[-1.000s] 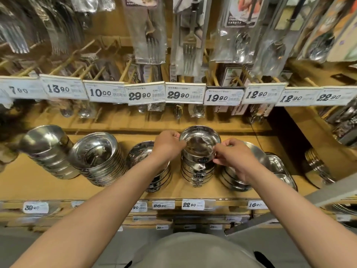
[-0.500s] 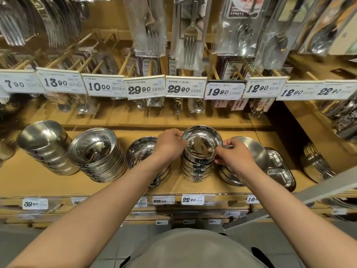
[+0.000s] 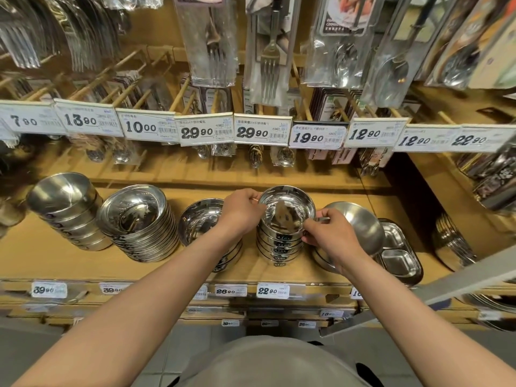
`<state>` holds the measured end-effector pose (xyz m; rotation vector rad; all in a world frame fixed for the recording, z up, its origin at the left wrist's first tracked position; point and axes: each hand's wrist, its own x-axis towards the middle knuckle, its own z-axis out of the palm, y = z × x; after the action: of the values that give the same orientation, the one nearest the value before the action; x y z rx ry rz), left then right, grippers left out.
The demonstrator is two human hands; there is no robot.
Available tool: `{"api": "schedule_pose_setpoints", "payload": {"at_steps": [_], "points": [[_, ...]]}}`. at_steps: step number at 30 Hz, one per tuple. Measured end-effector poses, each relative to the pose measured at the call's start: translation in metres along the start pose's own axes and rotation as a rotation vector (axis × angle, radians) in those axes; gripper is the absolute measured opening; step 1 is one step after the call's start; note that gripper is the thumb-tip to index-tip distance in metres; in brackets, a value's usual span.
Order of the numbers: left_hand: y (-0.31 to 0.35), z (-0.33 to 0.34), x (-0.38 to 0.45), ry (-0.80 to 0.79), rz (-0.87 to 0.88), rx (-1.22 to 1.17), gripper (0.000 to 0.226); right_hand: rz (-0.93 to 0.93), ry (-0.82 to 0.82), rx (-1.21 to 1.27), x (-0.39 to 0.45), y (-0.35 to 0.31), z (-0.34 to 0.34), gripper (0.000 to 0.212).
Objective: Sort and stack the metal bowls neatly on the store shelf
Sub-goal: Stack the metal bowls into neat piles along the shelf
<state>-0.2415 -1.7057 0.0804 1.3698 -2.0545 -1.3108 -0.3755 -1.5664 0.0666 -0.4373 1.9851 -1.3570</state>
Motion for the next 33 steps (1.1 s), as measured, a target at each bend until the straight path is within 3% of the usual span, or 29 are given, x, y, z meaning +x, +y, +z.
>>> {"api": "schedule_pose_setpoints", "payload": {"at_steps": [7, 17, 24, 33], "points": [[-0.003, 0.000, -0.002, -0.023, -0.028, -0.014, 0.009, 0.041, -0.044, 0.054, -0.002, 0.000, -0.005, 0.013], [-0.008, -0.015, -0.012, -0.004, -0.064, -0.098, 0.021, 0.057, -0.073, 0.042, -0.014, -0.003, -0.019, 0.012], [-0.005, -0.042, -0.033, 0.012, -0.049, -0.212, 0.010, 0.059, -0.032, 0.127, -0.022, 0.005, -0.035, 0.013], [-0.018, -0.042, -0.053, -0.008, -0.060, -0.310, 0.013, -0.029, -0.022, 0.172, -0.036, 0.010, -0.046, 0.015]]}}
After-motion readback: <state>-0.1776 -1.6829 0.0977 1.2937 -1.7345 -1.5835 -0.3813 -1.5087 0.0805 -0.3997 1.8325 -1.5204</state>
